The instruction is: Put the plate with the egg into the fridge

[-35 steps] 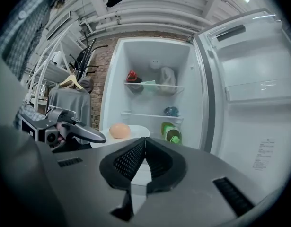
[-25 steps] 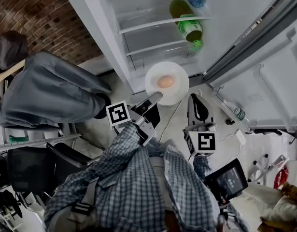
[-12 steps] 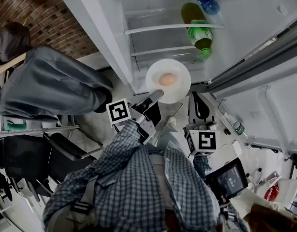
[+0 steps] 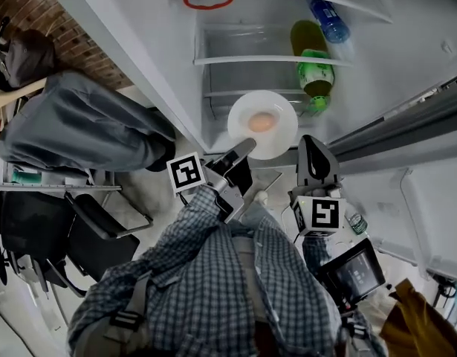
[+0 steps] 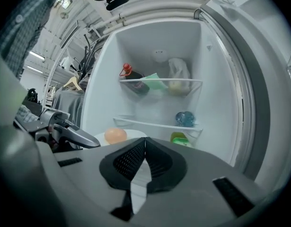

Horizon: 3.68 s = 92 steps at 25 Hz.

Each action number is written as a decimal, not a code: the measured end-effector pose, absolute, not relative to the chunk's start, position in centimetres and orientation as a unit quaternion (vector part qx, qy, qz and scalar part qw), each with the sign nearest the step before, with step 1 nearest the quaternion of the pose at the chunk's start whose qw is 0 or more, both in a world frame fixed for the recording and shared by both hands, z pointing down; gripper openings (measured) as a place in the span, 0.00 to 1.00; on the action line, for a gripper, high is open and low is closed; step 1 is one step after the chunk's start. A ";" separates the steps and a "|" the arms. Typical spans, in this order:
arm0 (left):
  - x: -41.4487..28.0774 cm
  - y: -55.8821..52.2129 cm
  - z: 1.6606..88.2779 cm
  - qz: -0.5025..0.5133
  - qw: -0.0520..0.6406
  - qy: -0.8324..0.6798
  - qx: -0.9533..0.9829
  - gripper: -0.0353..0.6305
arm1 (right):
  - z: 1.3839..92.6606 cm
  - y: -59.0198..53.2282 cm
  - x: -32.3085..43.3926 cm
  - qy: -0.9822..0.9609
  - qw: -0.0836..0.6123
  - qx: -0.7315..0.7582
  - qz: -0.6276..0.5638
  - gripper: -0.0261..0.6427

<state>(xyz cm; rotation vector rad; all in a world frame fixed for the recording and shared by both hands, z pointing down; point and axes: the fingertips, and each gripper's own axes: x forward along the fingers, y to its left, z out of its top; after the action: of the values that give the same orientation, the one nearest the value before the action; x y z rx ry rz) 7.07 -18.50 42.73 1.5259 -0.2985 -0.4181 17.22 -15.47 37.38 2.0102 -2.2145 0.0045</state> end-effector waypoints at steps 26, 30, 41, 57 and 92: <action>12.8 -24.5 37.8 -0.200 0.651 -0.193 0.707 0.09 | 32.1 -19.1 20.2 -0.721 0.163 0.653 -0.163 0.05; 13.7 -25.5 37.0 -0.195 0.647 -0.186 0.713 0.09 | 32.1 -19.1 20.8 -0.715 0.165 0.659 -0.165 0.05; 14.3 -30.3 34.8 -0.208 0.634 -0.202 0.717 0.09 | 32.6 -19.7 21.5 -0.717 0.167 0.659 -0.153 0.05; 14.9 -33.4 35.9 -0.207 0.646 -0.236 0.696 0.09 | 33.2 -20.6 22.4 -0.724 0.162 0.656 -0.136 0.05; 13.9 -34.9 37.6 -0.228 0.660 -0.260 0.667 0.09 | 36.9 -29.6 17.6 -0.649 0.470 0.442 -0.404 0.13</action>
<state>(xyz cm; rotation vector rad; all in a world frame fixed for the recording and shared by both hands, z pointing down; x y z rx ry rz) 13.86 -34.87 37.60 1.5087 -0.5874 -0.5163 17.63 -29.57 36.90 1.0836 -1.5900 -0.9898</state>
